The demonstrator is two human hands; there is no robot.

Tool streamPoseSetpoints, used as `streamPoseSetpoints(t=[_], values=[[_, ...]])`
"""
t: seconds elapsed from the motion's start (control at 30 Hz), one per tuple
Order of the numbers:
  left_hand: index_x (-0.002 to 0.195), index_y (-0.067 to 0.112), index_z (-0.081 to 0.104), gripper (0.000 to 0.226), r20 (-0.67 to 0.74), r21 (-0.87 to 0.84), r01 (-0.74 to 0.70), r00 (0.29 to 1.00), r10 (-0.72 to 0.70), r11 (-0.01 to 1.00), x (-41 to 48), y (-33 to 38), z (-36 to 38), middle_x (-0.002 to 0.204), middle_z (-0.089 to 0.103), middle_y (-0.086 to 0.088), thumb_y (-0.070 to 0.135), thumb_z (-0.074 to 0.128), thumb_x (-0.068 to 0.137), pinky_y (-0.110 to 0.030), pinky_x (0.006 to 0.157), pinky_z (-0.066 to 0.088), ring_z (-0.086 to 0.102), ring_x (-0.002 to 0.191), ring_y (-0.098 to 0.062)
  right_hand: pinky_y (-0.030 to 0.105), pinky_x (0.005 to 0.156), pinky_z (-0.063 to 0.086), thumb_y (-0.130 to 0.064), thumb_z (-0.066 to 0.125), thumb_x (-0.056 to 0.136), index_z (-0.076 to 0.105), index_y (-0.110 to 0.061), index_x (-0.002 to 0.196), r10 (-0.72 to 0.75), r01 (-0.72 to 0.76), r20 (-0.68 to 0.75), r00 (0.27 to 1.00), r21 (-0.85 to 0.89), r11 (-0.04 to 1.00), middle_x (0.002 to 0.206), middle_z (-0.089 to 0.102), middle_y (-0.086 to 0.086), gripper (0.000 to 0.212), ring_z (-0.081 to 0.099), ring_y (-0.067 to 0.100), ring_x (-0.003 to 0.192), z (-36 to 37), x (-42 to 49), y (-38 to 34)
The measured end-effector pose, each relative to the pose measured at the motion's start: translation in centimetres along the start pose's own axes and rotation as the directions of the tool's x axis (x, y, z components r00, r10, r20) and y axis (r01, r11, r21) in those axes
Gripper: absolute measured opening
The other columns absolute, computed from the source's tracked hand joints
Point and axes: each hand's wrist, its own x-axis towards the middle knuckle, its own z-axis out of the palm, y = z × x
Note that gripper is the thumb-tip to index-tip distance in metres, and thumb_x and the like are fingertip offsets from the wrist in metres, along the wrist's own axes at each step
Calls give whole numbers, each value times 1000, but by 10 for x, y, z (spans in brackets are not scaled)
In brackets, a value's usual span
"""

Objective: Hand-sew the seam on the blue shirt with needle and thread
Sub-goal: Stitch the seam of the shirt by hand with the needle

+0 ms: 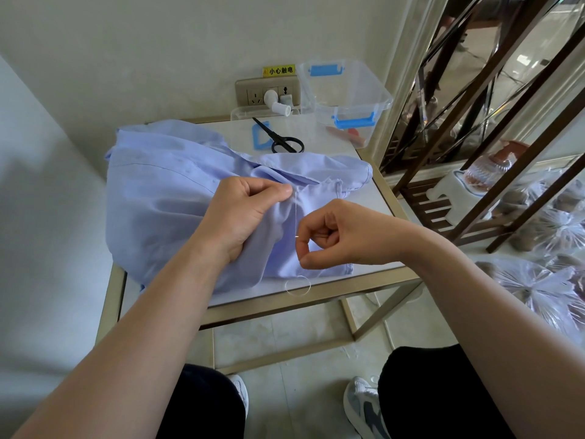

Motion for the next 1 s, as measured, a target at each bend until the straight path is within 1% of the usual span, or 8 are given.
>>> streamPoseSetpoints(t=[0.13, 0.23, 0.33, 0.47, 0.63, 0.73, 0.83, 1.0], values=[[70, 21, 77, 19, 42, -4, 7, 999, -7, 1000, -1, 1, -1, 72, 68, -2, 18, 70, 87, -28, 75, 45, 57, 73, -11, 13, 50, 24, -7, 69, 87, 67, -11, 84, 6, 8, -149, 989, 89, 996, 53, 27, -5, 5, 22, 8, 48, -5, -1, 0], [74, 10, 75, 18, 79, -3, 13, 997, -12, 1000, -3, 2, -1, 72, 58, -12, 17, 68, 88, -32, 67, 42, 50, 71, -18, 20, 48, 23, -2, 61, 89, 65, -14, 93, 56, 7, -413, 909, 148, 989, 51, 27, -3, 14, 22, 11, 47, -10, 5, 7], [74, 6, 71, 21, 94, 29, 4, 996, -6, 1000, -3, 3, -2, 70, 52, -10, 19, 67, 90, -33, 67, 38, 46, 69, -18, 22, 46, 22, -3, 59, 90, 64, -15, 98, 125, -23, -532, 838, 194, 981, 47, 27, -6, 15, 21, 11, 44, -13, 8, 12], [75, 11, 74, 18, 78, 33, -15, 997, 12, 999, -3, 3, -2, 72, 59, -8, 18, 67, 90, -29, 68, 42, 51, 70, -13, 21, 46, 24, -12, 66, 90, 64, -13, 87, 117, -2, -541, 833, 208, 978, 45, 28, -8, 4, 23, 10, 43, -12, 9, 12], [75, 16, 76, 16, 116, -31, 10, 993, -6, 999, -5, 3, 0, 77, 68, -9, 16, 68, 88, -28, 71, 46, 59, 74, -14, 18, 45, 20, -28, 76, 84, 68, -10, 78, 116, -26, -512, 851, 180, 983, 44, 27, -11, 21, 22, 7, 44, 2, 14, 9], [76, 14, 75, 15, 120, -97, 59, 992, -47, 993, -7, 6, 1, 75, 68, -9, 14, 67, 88, -23, 63, 49, 61, 70, -15, 21, 47, 20, -32, 78, 81, 69, -15, 73, 147, -22, -532, 834, 234, 972, 46, 27, -8, 21, 23, 10, 46, 6, 17, 9], [73, 15, 77, 17, 127, -132, 80, 990, -63, 988, -8, 7, 1, 72, 71, -9, 12, 67, 88, -20, 57, 51, 63, 66, -15, 24, 48, 22, -32, 78, 82, 69, -16, 71, 178, -31, -535, 826, 271, 962, 47, 29, -6, 21, 24, 12, 48, 6, 19, 10], [66, 19, 78, 23, 129, -94, 74, 990, -62, 993, -7, 7, 0, 67, 70, -7, 14, 69, 87, -20, 56, 49, 61, 61, -14, 18, 46, 21, -19, 73, 86, 69, 0, 81, 198, -47, -518, 832, 289, 956, 42, 28, -11, 21, 24, 8, 45, 5, 20, 13]])
